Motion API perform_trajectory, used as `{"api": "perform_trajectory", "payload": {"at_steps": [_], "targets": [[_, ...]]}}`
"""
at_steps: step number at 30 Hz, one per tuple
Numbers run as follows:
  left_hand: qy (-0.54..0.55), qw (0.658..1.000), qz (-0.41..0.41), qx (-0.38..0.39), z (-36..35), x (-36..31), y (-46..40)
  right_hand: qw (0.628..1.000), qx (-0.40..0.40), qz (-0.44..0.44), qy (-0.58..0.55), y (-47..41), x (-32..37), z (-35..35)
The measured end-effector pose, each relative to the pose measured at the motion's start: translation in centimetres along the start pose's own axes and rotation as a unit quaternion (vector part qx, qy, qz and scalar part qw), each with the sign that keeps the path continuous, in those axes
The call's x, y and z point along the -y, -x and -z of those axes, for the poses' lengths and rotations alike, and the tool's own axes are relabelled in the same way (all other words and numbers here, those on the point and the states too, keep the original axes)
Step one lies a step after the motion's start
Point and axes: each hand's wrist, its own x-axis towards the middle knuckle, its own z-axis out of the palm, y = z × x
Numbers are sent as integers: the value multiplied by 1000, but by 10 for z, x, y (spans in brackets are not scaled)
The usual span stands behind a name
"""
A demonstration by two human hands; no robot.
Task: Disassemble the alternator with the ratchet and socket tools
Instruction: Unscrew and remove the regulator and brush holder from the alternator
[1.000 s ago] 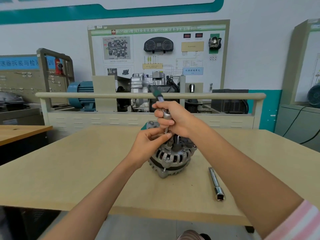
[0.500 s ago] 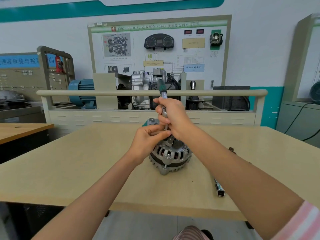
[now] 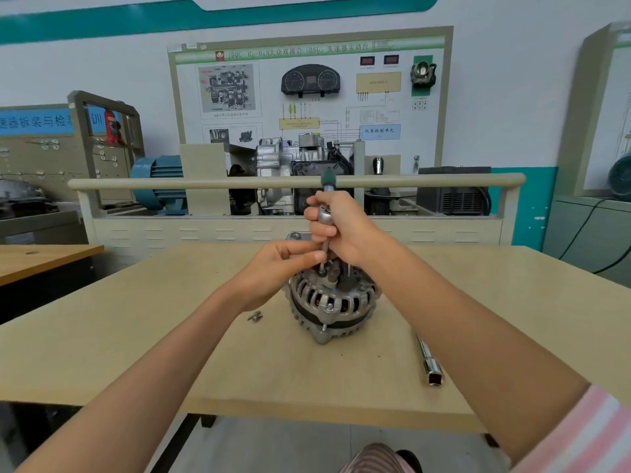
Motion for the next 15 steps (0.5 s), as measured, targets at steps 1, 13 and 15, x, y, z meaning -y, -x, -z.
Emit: {"api": "perform_trajectory", "payload": {"at_steps": [1,13,15], "targets": [[-2,1000,5,5,1,-2,0,999,30,-10,10,-1,2,3],[-70,997,-9,-22,-8,-4,4,992,97,-11,80,1,4,9],[-58,998,-5,-30,-9,-4,4,985,132,-27,104,1,7,10]]}}
